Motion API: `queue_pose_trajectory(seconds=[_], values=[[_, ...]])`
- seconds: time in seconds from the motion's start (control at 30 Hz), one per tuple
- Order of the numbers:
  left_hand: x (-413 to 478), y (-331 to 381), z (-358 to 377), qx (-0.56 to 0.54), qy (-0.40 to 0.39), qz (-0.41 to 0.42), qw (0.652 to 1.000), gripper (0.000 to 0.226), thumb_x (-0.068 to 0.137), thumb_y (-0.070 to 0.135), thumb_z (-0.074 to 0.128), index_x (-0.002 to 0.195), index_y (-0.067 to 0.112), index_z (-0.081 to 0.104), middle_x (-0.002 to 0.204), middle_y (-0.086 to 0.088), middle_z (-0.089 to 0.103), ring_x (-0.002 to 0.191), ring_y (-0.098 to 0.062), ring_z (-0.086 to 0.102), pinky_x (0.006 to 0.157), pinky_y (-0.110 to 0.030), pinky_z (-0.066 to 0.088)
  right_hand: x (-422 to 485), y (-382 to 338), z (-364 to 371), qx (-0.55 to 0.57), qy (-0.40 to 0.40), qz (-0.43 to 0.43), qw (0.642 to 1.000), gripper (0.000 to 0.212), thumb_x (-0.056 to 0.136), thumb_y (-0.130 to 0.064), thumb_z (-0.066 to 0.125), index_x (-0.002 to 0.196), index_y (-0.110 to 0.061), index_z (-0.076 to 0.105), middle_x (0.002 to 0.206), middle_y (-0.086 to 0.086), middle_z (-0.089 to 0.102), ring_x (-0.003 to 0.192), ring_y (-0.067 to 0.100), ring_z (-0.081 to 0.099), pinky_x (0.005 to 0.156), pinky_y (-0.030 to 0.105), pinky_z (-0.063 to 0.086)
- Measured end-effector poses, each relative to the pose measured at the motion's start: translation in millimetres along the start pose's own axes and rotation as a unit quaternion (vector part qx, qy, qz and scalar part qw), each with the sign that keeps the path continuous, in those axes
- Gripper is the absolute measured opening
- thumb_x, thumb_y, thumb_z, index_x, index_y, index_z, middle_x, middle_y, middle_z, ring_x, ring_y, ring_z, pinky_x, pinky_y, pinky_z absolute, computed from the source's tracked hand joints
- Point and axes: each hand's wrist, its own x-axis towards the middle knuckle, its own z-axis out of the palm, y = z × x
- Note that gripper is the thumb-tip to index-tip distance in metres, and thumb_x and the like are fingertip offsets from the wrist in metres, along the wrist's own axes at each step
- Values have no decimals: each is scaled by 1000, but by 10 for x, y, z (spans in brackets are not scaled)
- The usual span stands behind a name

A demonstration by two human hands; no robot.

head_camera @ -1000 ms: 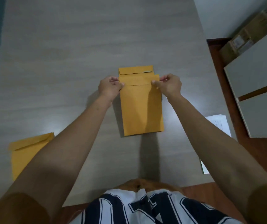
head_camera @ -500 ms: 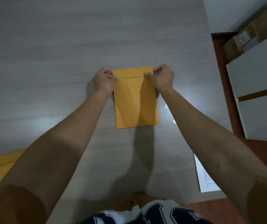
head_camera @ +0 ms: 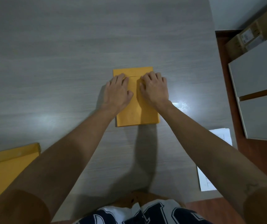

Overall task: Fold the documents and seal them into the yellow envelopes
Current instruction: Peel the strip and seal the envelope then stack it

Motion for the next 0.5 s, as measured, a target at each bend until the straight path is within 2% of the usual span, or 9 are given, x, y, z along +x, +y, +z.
queue_pose_trajectory(seconds=[0.17,0.3,0.5], values=[[-47,-27,-28,75,-15,25,997,53,90,35,40,137,10,44,141,-6,44,127,-24,44,91,-41,41,5,-63,-22,-61,6,-13,998,33,97,-32,37,102,-10,61,102,9,60,92,28,53,77,41,39],[-20,16,-33,73,-35,14,997,55,88,37,44,136,10,43,141,-7,43,126,-25,44,93,-41,41,36,-117,-63,-72,-8,-4,997,32,96,-32,41,100,-9,62,99,11,60,90,30,53,75,41,39],[9,9,-63,23,-58,-8,998,61,84,36,55,139,12,45,145,-6,41,130,-24,41,96,-41,38,25,-169,-129,-34,-59,43,997,34,97,-34,42,118,-10,54,119,11,55,107,31,49,88,42,38]])
